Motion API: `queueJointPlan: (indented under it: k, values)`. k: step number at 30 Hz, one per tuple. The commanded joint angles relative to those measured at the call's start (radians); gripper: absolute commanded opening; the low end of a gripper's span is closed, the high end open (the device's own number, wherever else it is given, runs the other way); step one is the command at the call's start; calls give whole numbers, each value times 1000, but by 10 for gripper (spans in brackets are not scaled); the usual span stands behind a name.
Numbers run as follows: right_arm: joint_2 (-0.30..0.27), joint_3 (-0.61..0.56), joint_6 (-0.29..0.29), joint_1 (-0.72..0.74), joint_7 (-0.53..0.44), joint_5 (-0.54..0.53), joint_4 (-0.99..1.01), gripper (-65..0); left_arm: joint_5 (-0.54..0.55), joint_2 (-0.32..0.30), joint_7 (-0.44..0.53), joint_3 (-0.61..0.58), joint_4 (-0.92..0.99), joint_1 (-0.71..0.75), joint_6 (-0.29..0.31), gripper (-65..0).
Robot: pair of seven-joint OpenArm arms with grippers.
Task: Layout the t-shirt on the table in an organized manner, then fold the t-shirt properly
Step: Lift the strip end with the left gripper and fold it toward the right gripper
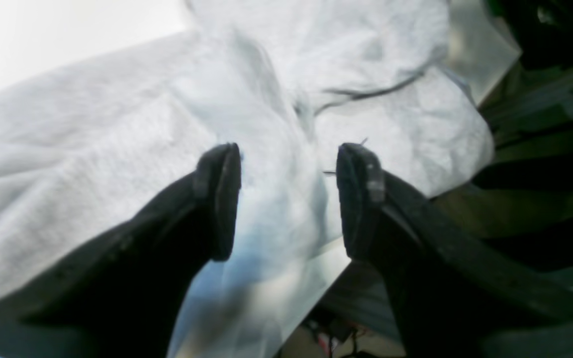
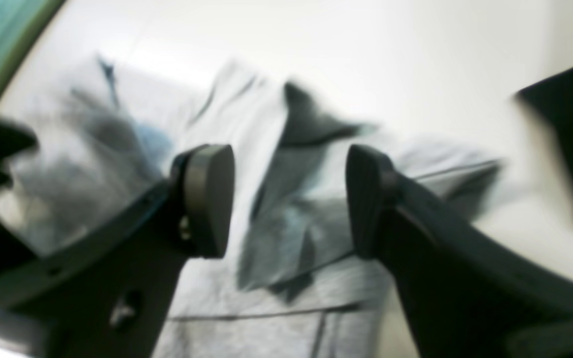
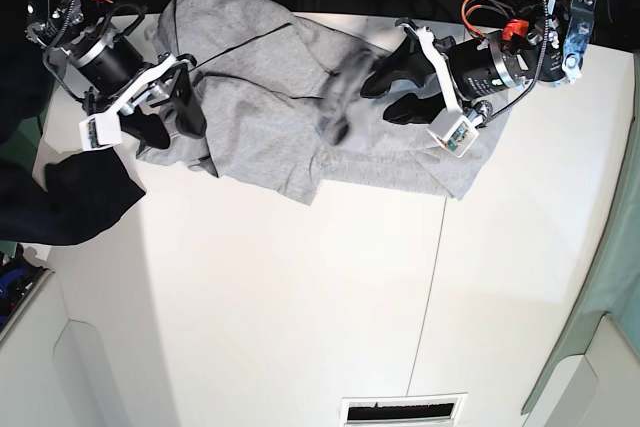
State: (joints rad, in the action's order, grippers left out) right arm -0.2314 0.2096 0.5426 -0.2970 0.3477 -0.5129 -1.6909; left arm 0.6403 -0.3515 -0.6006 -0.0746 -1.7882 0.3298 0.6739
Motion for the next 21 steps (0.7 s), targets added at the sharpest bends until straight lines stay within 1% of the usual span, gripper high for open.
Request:
queueJointPlan:
  k: [1,3,5,7,9,11,14,16,19,21]
  values:
    - [-5,40,3,3,-2,-30,-20,-295,27,-6,19,-5,-17,-6,6,-315]
    - [3,107,3,5,34,-57,-20,-284,83,-5,-35,-10,-24,-9,8,-315]
    - [2,170,3,5,77,-82,-20,-237,141,0,-76,-10,-44,-9,24,-315]
    - [2,225,3,5,140,-113,-18,-202,154,3,-80,-10,-76,-9,24,-315]
    - [1,256,4,3,230,-158,-11,-202,152,3,-77,-5,-112,-11,24,-315]
    - [2,254,4,-2,285,-177,10,-202,147,3,-77,19,-144,-11,24,-315]
    - [2,222,5,-5,283,-214,97,-202,130,2,-84,85,-156,-11,24,-315]
    - [2,191,21,4,270,-237,173,-202,95,2,-85,145,-154,-11,24,-315]
    - [6,131,34,26,262,-256,267,-203,66,2,-86,245,-148,-11,-35,-315]
    - [26,95,39,38,261,-262,297,-203,65,1,-88,308,-129,-11,-39,-315]
